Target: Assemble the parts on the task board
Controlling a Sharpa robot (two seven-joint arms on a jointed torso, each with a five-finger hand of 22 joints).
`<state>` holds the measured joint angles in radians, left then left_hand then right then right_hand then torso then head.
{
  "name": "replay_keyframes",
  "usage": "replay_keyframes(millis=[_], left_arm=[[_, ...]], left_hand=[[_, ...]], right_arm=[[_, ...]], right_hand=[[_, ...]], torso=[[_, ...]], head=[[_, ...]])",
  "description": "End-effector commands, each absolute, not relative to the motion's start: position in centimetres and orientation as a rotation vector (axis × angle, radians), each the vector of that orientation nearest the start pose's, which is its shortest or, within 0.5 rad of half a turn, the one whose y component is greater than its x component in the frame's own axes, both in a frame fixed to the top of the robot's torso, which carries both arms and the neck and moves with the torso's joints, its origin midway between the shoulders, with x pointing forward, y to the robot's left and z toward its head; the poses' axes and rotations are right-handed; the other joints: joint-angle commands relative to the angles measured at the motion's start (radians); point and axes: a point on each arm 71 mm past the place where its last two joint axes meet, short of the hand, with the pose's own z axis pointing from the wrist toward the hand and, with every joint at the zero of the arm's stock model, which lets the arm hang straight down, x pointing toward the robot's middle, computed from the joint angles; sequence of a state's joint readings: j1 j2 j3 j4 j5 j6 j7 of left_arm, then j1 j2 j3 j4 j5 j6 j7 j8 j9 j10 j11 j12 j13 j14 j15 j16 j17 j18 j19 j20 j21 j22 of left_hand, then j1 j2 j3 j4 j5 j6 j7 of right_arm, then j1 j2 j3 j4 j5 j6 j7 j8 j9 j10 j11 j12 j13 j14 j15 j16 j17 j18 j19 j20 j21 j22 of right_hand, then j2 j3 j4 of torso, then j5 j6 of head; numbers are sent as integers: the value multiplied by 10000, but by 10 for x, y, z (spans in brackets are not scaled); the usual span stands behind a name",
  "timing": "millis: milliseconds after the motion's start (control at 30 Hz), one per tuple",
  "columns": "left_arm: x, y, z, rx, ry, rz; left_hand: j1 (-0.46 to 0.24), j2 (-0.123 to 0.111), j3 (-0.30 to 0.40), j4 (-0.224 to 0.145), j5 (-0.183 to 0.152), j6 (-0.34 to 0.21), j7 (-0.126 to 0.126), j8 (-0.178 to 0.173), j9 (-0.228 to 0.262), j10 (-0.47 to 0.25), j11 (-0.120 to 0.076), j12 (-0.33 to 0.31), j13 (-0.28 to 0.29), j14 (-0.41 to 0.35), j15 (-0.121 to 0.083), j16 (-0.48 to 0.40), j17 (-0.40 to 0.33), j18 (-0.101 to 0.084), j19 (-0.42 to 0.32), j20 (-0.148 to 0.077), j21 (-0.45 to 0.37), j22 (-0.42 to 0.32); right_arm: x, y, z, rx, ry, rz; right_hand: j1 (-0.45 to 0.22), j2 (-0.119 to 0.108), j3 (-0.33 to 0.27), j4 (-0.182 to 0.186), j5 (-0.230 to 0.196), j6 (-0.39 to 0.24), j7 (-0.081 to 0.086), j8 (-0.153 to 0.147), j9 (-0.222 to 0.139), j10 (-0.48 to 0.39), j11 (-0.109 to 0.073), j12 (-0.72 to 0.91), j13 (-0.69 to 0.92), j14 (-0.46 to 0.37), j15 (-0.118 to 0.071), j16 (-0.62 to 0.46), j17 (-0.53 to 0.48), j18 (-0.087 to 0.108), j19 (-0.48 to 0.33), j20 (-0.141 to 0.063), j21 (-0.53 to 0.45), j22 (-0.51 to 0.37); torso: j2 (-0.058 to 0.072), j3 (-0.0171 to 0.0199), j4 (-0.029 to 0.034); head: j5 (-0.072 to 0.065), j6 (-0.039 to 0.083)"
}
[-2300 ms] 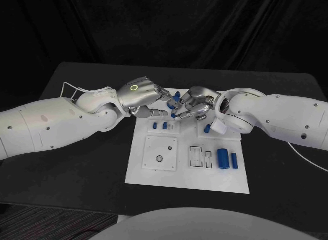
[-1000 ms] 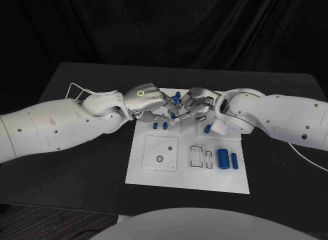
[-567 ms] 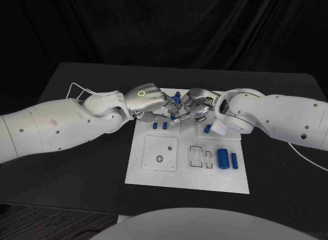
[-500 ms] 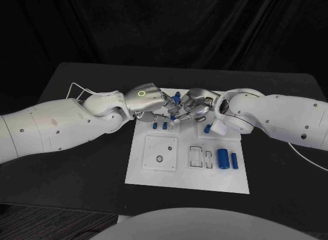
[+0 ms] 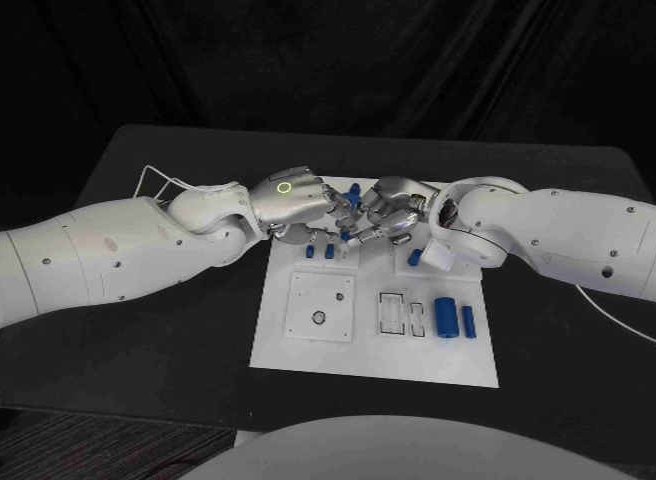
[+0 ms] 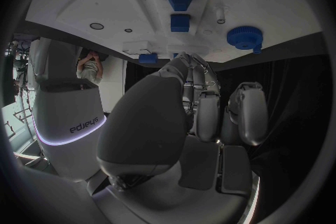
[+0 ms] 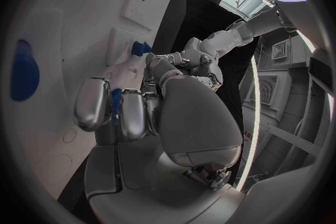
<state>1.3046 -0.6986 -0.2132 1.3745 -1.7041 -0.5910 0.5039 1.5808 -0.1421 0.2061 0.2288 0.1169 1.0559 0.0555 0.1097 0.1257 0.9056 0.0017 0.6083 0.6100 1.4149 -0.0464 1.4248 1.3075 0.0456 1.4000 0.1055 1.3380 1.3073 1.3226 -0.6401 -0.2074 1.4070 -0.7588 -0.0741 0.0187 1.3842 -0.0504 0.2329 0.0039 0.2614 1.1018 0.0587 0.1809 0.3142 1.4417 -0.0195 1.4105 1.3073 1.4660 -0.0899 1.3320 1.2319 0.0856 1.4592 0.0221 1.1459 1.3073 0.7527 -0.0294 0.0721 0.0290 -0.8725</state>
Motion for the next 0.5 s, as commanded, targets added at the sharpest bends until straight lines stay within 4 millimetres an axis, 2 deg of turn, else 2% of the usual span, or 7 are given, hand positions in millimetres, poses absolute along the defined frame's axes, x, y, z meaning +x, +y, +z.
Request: replay_keyframes(millis=[33,267,500], left_arm=[[469,140,-182,9292,11510,-9654],[469,139,-183,9370,11634,-9699],[470,139,-184,9416,11786,-9705]], left_hand=[[3,102,55,-31,118,92,-11,83,32,83,6,60,25,48,-47,14,343,81,55,1,41,1921],[25,147,126,-43,418,156,-29,101,74,140,-22,76,47,42,-70,7,329,89,30,7,8,1911],[-5,171,154,-22,544,132,-21,77,79,144,-19,62,45,30,-73,-4,311,95,6,9,-22,1902]], right_arm=[[492,-124,-204,1864,20772,11284],[492,-124,-204,1871,20763,11284],[491,-123,-204,1844,20768,11320]], right_hand=[[-77,60,-11,73,52,66,2,29,135,-68,0,-40,-5,441,62,-61,-21,-71,-18,43,-65,1599],[-77,60,-11,73,52,66,2,29,135,-68,0,-40,-5,441,62,-61,-21,-71,-18,43,-65,1599],[-72,73,-16,75,53,62,2,31,144,-70,-1,-42,-7,439,61,-65,-25,-68,-24,43,-83,1595]], torso=[[1,3,3],[-1,1,7],[-3,0,14]], head=[[-15,-1],[-19,-1],[-37,-1]])
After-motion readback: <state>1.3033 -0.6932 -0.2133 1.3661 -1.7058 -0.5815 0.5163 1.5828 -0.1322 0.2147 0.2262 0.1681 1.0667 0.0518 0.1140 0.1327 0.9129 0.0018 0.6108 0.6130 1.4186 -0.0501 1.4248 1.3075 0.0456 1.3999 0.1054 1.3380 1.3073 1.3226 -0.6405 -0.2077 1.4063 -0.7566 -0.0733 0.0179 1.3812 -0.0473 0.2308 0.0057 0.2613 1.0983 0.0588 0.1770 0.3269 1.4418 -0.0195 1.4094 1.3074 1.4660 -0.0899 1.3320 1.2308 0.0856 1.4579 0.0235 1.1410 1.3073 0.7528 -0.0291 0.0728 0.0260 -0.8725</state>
